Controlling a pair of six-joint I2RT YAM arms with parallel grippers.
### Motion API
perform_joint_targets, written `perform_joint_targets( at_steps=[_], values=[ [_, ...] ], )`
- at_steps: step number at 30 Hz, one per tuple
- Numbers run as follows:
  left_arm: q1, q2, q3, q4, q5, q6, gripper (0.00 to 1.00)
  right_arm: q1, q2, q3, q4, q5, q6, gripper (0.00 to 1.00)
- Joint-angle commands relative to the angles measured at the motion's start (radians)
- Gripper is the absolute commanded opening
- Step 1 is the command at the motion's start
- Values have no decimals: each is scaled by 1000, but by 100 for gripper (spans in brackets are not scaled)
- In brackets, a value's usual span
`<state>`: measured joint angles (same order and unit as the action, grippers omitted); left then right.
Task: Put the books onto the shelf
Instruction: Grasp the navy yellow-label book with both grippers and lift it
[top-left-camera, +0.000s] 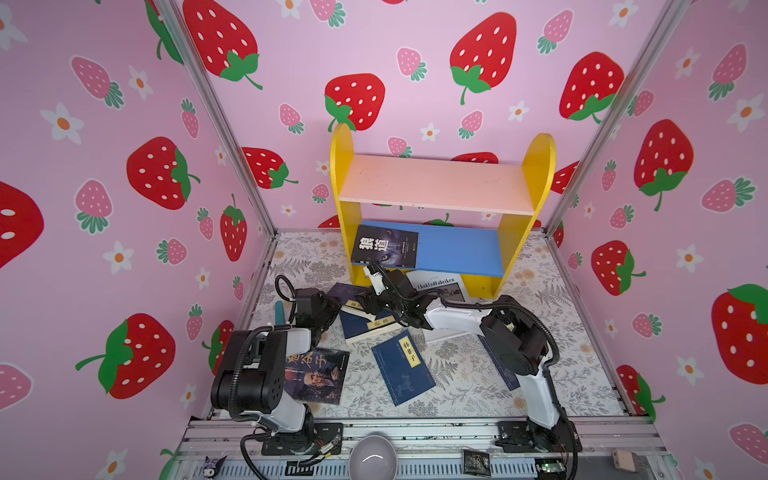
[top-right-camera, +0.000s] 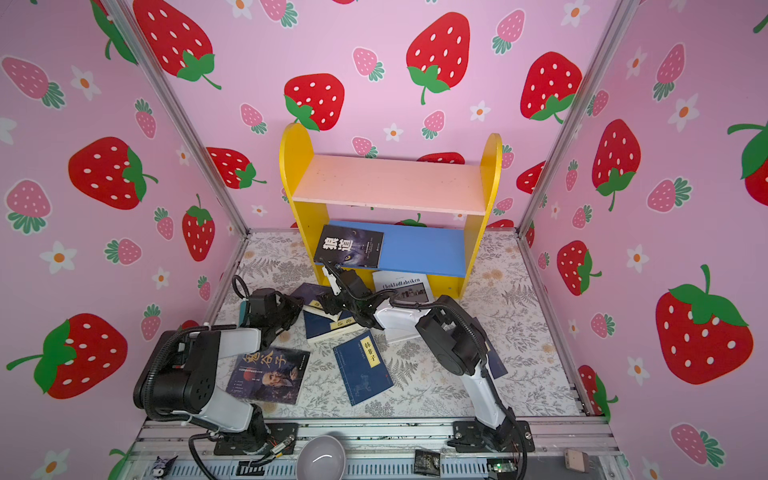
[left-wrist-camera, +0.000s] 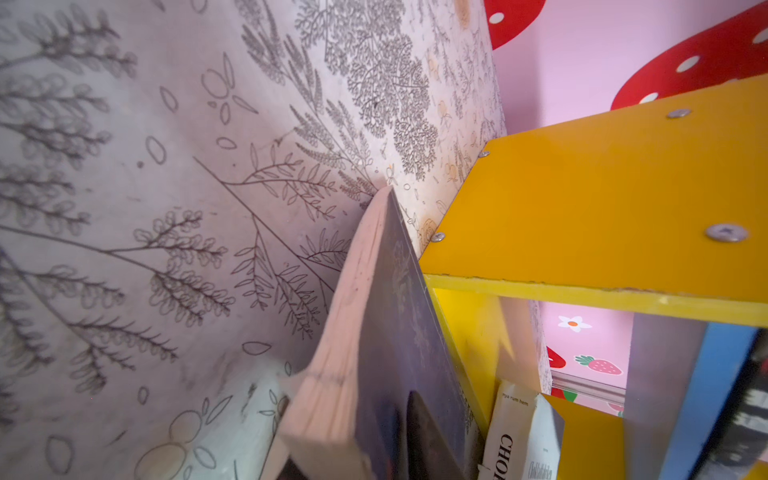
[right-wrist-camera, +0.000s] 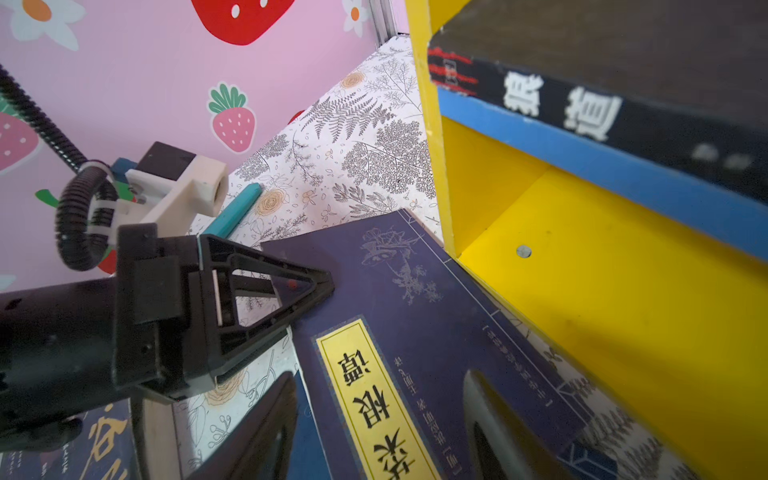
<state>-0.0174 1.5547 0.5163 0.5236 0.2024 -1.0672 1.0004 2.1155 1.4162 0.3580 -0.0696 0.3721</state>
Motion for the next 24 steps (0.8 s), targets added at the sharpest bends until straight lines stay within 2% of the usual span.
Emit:
perform_joint_targets(
  at_steps=[1, 3, 5, 10, 11, 16, 24],
  values=[
    [-2, -19, 63, -49, 14, 34, 30, 10, -14, -12, 5, -23, -73, 66],
    [-2, -20, 89, -103, 16, 41, 26, 18, -10, -6, 3, -26, -105, 67],
    [-2, -20, 119, -162, 17, 50, 15, 30, -8, 1, -6, -6, -139, 69],
    [-2, -43, 141, -225, 29, 34, 7, 59, -30, -7, -25, 64, -210, 71],
    [-2, -56, 142, -236, 36, 24, 1, 64, -42, -13, -26, 79, -223, 71],
    [-3, -197, 159, -355, 73, 2, 0, 68, -174, -75, -49, 91, -255, 72],
    [-5, -519, 299, -917, 1, 27, 0, 82, -477, -214, -146, 115, -375, 76]
  ],
)
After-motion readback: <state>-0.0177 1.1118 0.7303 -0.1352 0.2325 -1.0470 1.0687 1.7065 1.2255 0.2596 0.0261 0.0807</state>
